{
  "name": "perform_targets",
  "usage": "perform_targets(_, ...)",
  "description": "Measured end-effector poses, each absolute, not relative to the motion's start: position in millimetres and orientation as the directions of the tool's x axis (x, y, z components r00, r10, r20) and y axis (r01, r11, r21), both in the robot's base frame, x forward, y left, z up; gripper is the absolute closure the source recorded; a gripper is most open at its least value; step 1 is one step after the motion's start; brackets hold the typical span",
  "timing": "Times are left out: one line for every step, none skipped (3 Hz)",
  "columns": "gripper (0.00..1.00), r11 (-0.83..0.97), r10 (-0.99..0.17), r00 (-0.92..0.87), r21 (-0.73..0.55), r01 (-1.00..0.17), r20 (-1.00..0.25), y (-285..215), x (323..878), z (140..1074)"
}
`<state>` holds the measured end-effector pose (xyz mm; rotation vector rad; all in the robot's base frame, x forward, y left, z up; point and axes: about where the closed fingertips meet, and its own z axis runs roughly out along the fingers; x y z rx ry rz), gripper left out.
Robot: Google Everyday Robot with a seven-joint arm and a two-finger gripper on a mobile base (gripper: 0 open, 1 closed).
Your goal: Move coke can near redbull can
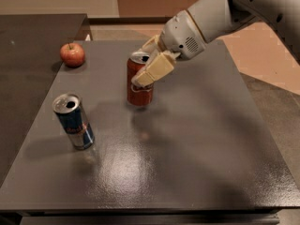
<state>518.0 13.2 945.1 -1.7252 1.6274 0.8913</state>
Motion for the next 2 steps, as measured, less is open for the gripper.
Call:
perform_targets(1.00,-0.129,-0.623,0.037,0.057,-0.990,-0.782,35.5,485.2,931.0)
perform_targets(1.00,-0.129,-0.623,0.037,0.056,-0.990,-0.782,35.6,485.2,931.0)
